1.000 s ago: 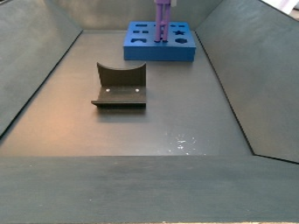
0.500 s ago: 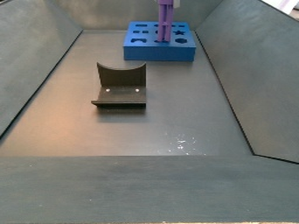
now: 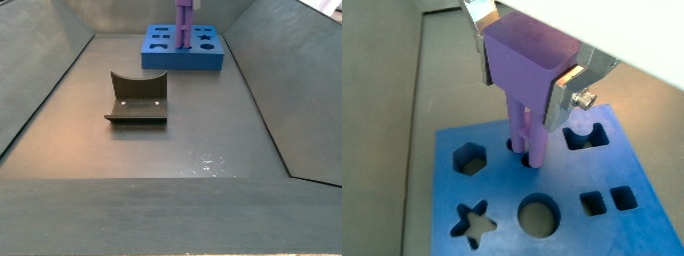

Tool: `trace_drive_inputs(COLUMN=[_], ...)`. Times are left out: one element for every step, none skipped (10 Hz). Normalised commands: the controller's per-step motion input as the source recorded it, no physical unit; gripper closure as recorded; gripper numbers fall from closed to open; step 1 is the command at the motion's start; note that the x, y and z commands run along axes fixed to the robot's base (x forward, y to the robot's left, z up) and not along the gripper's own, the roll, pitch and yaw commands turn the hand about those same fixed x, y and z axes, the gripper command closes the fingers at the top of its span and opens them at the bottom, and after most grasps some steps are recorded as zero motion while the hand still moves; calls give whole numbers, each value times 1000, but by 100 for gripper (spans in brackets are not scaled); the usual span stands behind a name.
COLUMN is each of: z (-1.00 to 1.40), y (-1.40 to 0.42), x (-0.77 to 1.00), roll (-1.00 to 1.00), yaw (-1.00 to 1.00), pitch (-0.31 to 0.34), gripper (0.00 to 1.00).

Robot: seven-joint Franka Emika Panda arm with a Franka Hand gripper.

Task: Pick up the 3 prong object. Move up. Rotate the 3 prong object. Place the 3 prong object on the fixture. Regrasp the 3 prong object. Move to above the board. Insert the 3 prong object.
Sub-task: Insert the 3 prong object.

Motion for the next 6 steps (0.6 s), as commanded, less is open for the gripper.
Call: trace_drive_inputs(z=[-469, -497, -471, -420, -429, -417], y=[149, 43, 0, -20, -37, -46], x=[-100, -186, -140, 0, 0, 0], roll=[0, 0, -104, -203, -179, -167], yaw=[-157, -63, -34, 0, 0, 0], pitch=[91, 83, 31, 0, 0, 0], gripper=[100, 100, 100, 100, 100, 100])
